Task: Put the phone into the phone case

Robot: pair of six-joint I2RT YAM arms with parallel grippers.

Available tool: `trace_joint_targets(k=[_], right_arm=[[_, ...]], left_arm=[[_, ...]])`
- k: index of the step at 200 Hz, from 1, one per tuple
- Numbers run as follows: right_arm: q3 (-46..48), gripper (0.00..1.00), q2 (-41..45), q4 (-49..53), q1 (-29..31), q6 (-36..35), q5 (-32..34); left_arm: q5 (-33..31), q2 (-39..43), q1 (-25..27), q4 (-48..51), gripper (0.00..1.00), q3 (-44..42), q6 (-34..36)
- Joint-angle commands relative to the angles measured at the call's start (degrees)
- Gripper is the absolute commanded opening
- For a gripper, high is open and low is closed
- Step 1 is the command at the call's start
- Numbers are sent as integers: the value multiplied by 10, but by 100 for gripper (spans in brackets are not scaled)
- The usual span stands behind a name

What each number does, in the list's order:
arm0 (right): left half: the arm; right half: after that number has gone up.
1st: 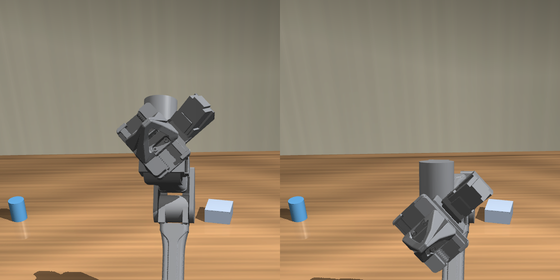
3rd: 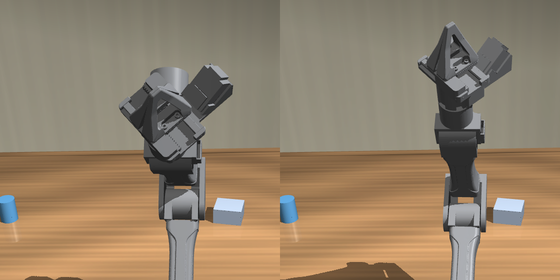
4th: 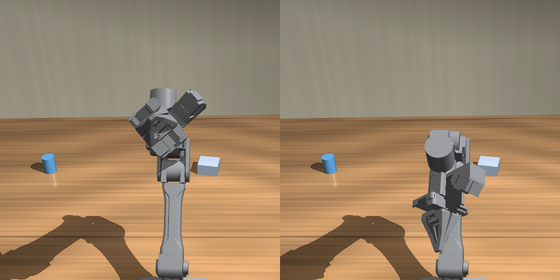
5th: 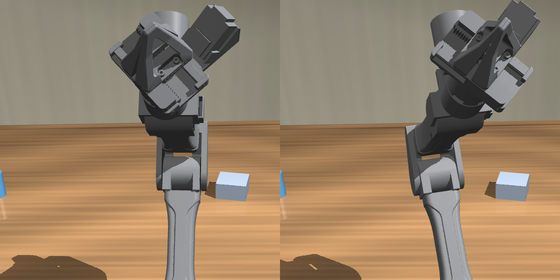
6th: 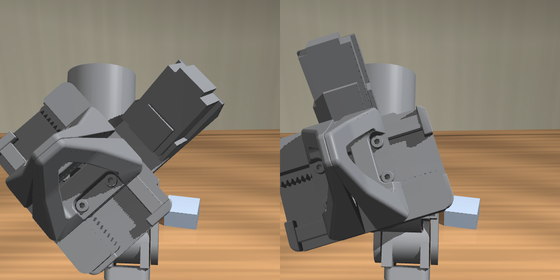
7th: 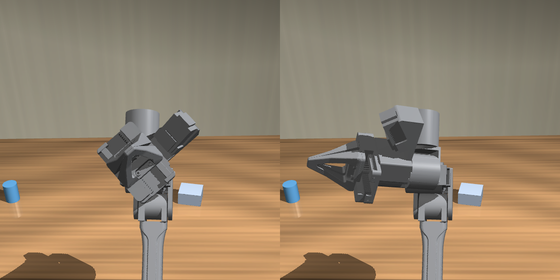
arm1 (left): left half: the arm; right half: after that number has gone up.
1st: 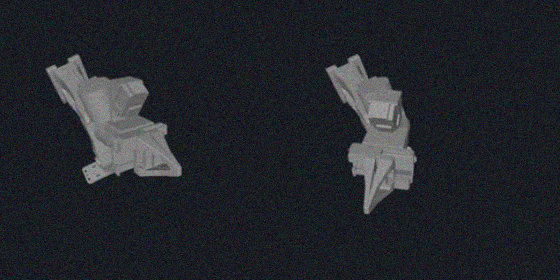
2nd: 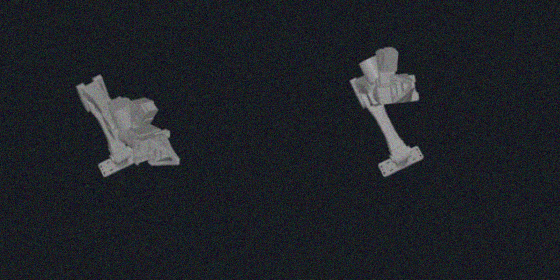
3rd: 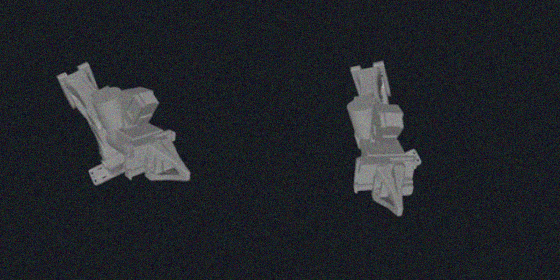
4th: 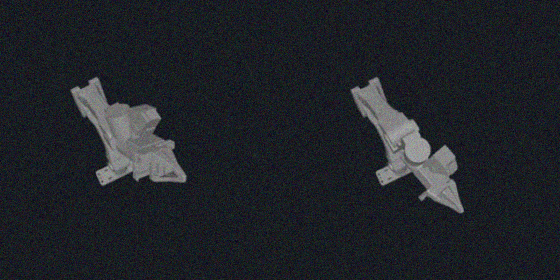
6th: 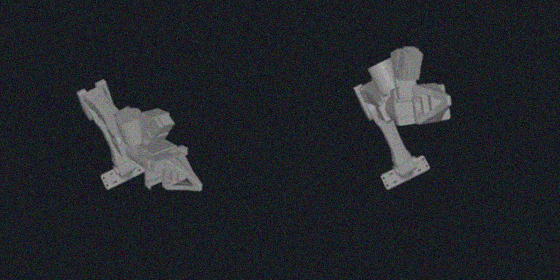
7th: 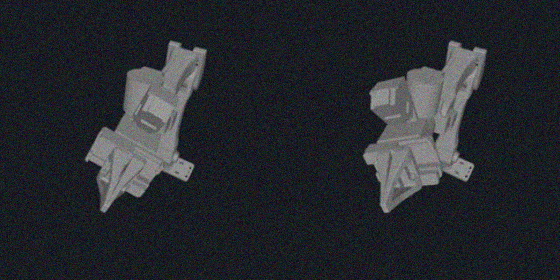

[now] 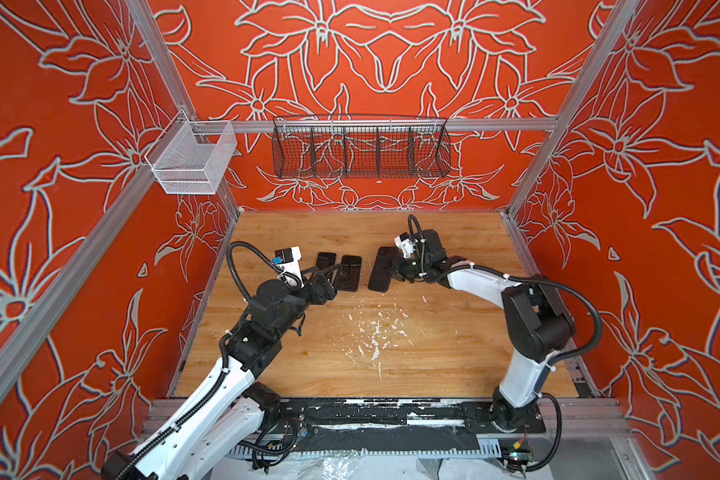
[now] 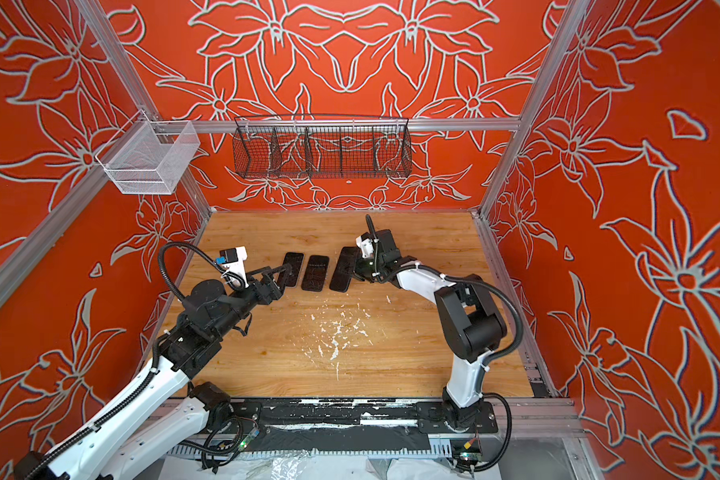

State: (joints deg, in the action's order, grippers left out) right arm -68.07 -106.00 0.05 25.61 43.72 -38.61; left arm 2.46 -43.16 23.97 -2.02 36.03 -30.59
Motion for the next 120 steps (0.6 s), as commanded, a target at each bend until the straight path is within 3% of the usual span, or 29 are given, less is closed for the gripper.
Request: trace_joint_targets(k=[1,59,95,120], right_arm=[[-51,1,-42,98,3,-61,-17],[-148,4,-137,141,4,-88,-8],[-203,25,-184,178,-8,-99,3],[-219,32,-201,178,-20,-96,17]], left_arm=[[27,-8,-8,81,86,11,32],[60,-29,-10,81,86,21,23],[69,-38,-10,92,86,30,23],[55,-36,-10,107,86,34,24]])
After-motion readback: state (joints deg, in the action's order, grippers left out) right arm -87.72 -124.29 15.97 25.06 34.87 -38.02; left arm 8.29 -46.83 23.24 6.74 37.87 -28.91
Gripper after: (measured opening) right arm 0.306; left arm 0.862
